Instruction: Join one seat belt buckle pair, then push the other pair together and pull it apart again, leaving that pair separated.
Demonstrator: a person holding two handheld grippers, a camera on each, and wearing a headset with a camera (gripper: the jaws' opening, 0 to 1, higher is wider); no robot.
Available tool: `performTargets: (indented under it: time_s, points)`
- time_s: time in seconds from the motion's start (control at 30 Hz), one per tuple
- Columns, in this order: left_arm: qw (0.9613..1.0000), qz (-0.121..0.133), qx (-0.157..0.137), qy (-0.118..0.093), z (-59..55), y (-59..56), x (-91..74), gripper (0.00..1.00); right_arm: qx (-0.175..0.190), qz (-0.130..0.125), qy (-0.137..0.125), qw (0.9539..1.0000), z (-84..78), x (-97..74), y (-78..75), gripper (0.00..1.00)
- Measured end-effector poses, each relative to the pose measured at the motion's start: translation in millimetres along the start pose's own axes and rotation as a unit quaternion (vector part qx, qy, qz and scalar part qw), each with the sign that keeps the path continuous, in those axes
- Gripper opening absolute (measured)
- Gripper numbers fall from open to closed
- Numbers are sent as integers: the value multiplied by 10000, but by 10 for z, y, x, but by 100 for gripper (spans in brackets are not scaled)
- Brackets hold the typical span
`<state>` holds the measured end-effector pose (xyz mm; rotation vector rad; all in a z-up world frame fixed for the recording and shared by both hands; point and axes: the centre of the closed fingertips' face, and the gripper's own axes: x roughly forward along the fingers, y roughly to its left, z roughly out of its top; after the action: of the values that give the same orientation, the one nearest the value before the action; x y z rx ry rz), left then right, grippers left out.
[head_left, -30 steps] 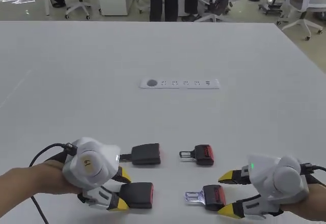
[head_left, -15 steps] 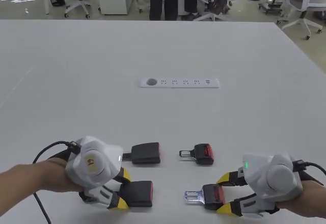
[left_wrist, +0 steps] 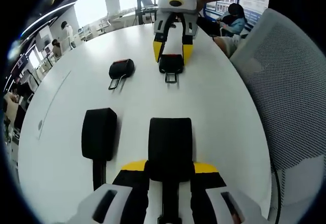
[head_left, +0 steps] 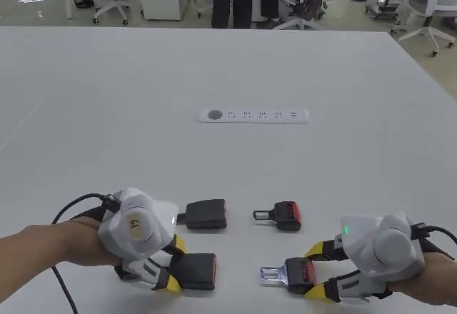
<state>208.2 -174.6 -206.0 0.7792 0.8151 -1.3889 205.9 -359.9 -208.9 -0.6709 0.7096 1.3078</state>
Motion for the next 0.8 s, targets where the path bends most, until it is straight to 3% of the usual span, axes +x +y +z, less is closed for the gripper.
performTargets:
  time_s: [0.5, 0.8]
  points:
    - [9997, -103, -147, 189, 33, -46, -8, 31, -23, -22, 36, 10000, 41, -3, 21, 30]
    - [9994, -143, -199, 259, -5, -29, 3, 32, -14, 18, 2, 10000, 86, 38, 27, 30]
